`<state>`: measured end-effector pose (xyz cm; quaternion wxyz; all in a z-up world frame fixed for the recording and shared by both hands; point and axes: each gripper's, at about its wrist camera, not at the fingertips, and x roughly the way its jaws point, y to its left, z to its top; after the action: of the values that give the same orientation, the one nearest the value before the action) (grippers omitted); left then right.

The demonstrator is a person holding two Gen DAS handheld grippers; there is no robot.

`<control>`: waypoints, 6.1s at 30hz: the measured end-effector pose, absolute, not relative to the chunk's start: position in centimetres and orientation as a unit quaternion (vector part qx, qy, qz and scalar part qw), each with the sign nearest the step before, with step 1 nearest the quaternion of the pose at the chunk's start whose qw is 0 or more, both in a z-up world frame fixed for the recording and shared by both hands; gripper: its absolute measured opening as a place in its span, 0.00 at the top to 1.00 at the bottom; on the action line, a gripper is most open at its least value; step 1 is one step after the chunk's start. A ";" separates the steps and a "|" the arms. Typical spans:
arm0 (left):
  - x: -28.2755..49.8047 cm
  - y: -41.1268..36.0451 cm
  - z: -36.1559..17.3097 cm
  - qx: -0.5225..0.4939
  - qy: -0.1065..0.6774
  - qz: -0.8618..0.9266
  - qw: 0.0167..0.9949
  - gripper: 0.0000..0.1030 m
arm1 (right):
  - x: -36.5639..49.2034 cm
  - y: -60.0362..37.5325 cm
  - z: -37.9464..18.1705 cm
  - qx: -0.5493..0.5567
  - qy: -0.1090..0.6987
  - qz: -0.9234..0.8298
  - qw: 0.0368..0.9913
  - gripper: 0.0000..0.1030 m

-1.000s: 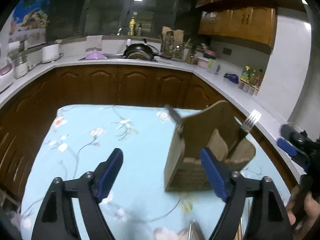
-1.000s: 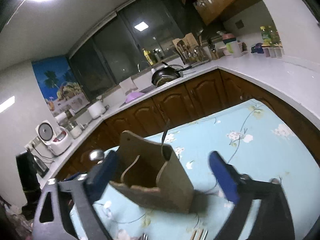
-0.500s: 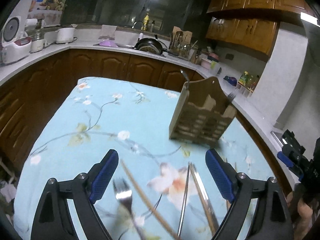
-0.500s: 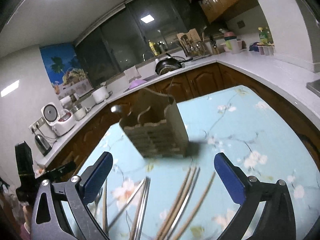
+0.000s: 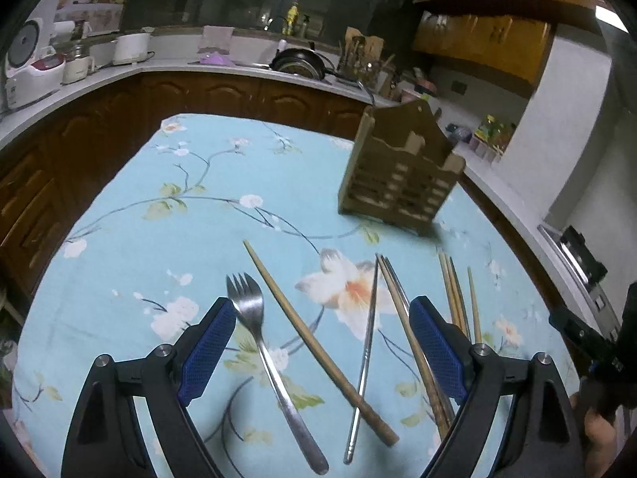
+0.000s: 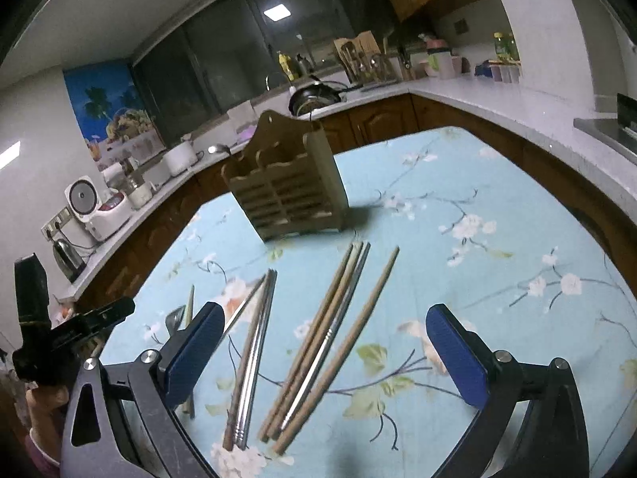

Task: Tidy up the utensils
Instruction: 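Move both tools back down to the remaining utensils, then grasp a thin steel chopstick with the left tool while the right tool grasps another, then lift the steel chopstick with the left tool while the right tool carries its chopstick to the holder, then open the left tool over the holder while the right tool releases its chopstick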

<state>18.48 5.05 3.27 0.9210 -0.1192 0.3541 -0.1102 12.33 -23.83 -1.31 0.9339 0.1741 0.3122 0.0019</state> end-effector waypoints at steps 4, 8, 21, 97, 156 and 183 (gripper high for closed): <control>18.6 4.6 3.2 -0.114 0.364 -0.113 0.917 0.14 | 12.5 -24.0 -1.6 0.179 0.315 -0.001 0.932 0.01; 18.8 4.4 3.0 -0.113 0.370 -0.115 0.915 0.14 | 12.8 -24.2 -1.8 0.179 0.318 -0.002 0.931 0.01; 20.9 1.8 2.4 -0.077 0.395 -0.129 0.906 0.14 | 15.3 -24.9 -2.5 0.183 0.333 -0.009 0.925 0.09; 20.5 2.9 11.9 -0.062 0.283 -0.217 0.932 0.97 | 17.8 -24.5 8.9 0.167 0.261 0.051 0.949 0.96; 43.4 -3.3 6.1 -0.092 0.202 -0.122 0.967 0.97 | 33.2 -27.6 6.2 0.178 0.243 -0.005 0.954 0.96; 39.2 -0.1 7.9 -0.095 0.207 -0.123 0.966 0.38 | 29.7 -29.5 7.5 0.227 0.212 0.011 0.950 0.32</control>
<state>39.15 -0.10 7.91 0.9659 -0.0955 0.2071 -0.1230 29.71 -29.50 7.51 0.9504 0.2271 0.2123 0.0110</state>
